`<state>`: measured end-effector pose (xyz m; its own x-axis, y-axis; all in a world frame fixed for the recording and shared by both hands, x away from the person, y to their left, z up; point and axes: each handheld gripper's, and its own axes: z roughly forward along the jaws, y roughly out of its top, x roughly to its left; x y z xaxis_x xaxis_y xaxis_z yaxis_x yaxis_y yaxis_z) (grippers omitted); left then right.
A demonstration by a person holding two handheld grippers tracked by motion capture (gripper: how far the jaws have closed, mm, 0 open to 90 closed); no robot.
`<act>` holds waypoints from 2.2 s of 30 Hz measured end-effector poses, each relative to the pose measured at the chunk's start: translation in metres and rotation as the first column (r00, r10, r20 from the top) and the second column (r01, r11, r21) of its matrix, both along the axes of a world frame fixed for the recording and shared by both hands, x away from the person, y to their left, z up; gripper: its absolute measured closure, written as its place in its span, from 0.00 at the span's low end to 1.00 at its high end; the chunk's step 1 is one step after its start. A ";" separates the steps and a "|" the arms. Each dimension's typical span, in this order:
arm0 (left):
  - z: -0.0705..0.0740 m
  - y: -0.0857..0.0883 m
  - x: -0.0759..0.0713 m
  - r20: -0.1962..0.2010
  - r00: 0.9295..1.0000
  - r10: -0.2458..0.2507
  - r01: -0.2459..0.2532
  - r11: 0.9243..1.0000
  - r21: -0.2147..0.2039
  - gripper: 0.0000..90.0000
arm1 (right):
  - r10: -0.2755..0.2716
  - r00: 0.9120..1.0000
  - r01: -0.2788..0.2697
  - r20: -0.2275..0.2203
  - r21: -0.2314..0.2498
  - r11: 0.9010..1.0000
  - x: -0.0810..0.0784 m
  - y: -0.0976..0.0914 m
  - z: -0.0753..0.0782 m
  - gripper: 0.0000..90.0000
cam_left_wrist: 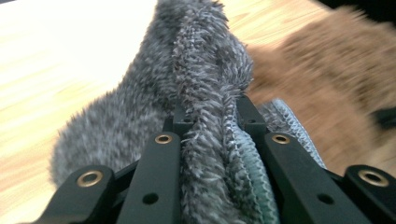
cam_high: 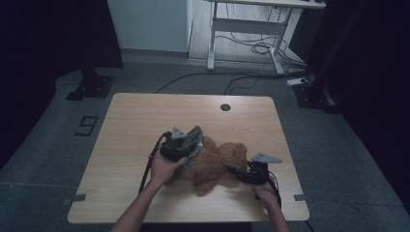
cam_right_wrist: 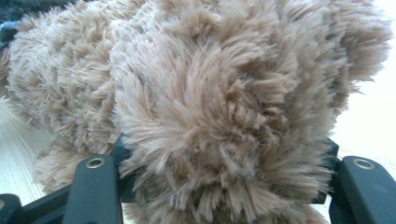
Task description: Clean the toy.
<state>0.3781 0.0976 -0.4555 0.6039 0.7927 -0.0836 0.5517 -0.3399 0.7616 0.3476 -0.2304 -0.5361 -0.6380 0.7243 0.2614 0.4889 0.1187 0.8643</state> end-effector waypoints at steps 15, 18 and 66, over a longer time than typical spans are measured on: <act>-0.041 0.049 -0.009 -0.102 0.993 0.053 -0.058 0.997 -0.046 0.82 | -0.009 1.000 0.009 -0.007 0.020 1.000 0.001 -0.001 -0.002 0.39; -0.038 0.041 -0.011 -0.097 0.994 0.039 -0.042 0.998 -0.036 0.82 | -0.011 1.000 0.011 -0.012 0.028 1.000 0.001 -0.002 -0.002 0.40; -0.011 -0.028 0.007 0.016 0.990 -0.144 0.144 0.982 -0.124 0.83 | -0.071 0.997 0.069 0.014 0.082 0.994 0.015 -0.004 0.001 0.14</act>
<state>0.3847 0.0699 -0.4666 0.7119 0.6810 -0.1716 0.4981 -0.3173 0.8069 0.3625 -0.2349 -0.5355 -0.5912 0.7441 0.3111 0.4792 0.0139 0.8776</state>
